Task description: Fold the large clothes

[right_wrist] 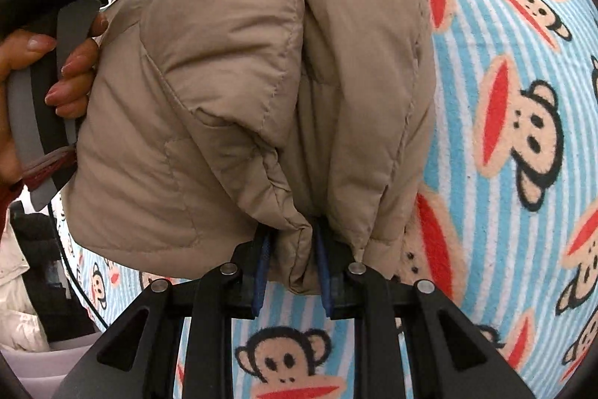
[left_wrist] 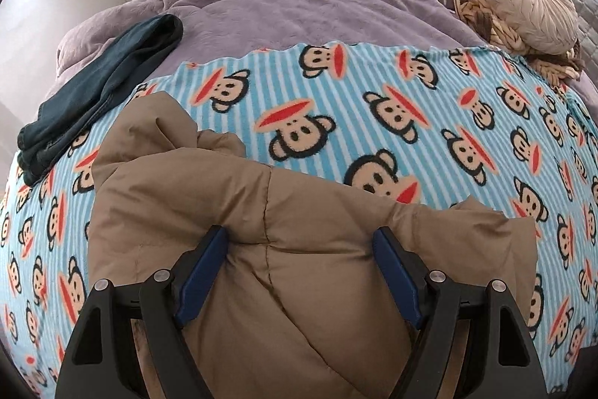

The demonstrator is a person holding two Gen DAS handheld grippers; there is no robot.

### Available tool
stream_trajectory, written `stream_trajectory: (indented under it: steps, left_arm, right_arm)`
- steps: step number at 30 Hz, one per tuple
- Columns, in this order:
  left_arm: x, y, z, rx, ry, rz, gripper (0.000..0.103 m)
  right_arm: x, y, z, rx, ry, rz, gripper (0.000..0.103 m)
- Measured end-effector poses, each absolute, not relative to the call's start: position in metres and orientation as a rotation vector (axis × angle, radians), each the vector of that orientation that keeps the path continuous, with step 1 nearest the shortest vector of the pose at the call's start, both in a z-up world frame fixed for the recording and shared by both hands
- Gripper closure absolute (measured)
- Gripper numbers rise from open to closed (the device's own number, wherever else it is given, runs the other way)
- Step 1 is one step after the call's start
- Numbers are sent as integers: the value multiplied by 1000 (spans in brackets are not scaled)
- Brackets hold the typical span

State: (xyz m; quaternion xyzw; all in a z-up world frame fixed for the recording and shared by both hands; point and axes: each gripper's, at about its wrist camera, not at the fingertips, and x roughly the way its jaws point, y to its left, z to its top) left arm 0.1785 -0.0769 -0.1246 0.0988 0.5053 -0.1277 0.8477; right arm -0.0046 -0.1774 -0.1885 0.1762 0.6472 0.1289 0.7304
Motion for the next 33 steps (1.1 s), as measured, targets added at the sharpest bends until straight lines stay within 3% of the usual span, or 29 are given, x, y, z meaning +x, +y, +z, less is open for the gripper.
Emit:
stream_trajectory:
  steps: [19, 28, 30, 33]
  left_arm:
    - [88, -5, -67, 120, 1133, -199, 23]
    - [30, 44, -106, 26, 1230, -119, 21]
    - [26, 48, -112, 11, 1233, -109, 14]
    - [23, 51, -117, -10, 1239, -108, 14]
  right_arm:
    - [-3, -180, -185, 426, 1468, 215, 77]
    - [1, -181, -173, 423, 1484, 181, 76]
    - [0, -180, -169, 417, 1488, 174, 76]
    - [-2, -178, -158, 404, 1484, 161, 67]
